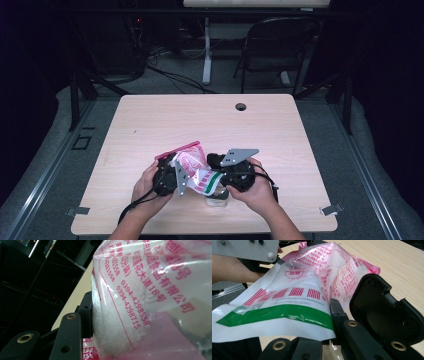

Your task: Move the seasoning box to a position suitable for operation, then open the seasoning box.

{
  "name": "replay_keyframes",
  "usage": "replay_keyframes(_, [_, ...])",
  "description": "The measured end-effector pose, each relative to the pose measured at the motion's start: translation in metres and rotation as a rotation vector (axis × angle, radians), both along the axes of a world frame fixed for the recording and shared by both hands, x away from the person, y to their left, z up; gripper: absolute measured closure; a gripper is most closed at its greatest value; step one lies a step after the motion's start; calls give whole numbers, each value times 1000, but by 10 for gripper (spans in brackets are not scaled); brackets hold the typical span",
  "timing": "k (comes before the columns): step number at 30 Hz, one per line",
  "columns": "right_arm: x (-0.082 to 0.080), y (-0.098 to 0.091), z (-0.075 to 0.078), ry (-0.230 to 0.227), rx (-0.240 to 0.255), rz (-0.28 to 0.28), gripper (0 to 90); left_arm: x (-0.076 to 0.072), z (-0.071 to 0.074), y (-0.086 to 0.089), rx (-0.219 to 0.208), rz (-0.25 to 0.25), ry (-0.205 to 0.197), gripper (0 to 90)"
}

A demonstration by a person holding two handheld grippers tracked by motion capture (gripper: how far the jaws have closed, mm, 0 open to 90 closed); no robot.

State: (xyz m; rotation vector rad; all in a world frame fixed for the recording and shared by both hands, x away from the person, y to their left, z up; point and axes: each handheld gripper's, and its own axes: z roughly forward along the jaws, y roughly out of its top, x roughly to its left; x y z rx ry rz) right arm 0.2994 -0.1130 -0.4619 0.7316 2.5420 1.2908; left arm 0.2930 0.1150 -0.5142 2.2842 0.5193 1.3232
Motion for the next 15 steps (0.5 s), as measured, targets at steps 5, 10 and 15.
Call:
replay_keyframes(5, [0, 0, -1, -1, -9, 6, 895, -2, 0, -1, 36, 3, -34, 587])
replay_keyframes(10, [1, -2, -3, 7, -9, 10, 896, -3, 2, -3, 84, 0, -50, 590])
replay_keyframes(15, [1, -1, -3, 12, -13, 14, 896, -4, 1, -3, 85, -3, -57, 592])
